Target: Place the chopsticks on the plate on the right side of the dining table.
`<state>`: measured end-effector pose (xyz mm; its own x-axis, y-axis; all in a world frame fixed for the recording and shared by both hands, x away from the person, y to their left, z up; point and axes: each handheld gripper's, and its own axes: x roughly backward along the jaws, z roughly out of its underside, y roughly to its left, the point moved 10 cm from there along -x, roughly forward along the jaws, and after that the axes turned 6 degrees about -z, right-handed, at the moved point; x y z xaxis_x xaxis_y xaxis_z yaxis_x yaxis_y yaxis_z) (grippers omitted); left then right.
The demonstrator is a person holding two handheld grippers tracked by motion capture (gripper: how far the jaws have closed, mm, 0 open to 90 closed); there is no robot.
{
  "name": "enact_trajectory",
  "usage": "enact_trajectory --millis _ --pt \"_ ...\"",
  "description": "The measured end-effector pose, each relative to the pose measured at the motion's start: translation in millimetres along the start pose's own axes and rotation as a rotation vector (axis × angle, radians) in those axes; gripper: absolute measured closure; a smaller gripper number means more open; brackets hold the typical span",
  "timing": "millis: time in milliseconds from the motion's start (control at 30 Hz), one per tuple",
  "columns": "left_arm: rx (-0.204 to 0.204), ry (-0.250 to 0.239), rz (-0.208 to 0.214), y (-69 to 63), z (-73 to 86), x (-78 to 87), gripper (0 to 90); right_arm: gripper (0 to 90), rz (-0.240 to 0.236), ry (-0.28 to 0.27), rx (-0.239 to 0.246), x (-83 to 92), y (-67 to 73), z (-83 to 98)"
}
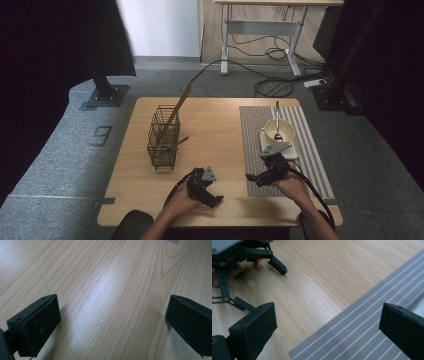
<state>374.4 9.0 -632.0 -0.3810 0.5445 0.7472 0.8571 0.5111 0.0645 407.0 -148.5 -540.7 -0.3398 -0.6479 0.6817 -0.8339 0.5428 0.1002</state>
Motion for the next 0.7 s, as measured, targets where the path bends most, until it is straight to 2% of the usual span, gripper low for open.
enact_trajectory --millis 167,267,700 --pt "0.001 0.0 0.001 -0.1 0.0 0.0 0.0 0.2 -0.017 0.009 0.019 -2.2 5.9 -14.2" --pt "0.001 0.001 0.001 -0.2 0.0 0.0 0.0 0.1 -0.045 0.013 0.019 -3.8 11.1 -23.0" --pt "0.002 -0.001 0.001 -0.2 -0.1 0.0 0.0 0.1 -0.105 -0.016 0.033 -8.1 21.0 -64.6"
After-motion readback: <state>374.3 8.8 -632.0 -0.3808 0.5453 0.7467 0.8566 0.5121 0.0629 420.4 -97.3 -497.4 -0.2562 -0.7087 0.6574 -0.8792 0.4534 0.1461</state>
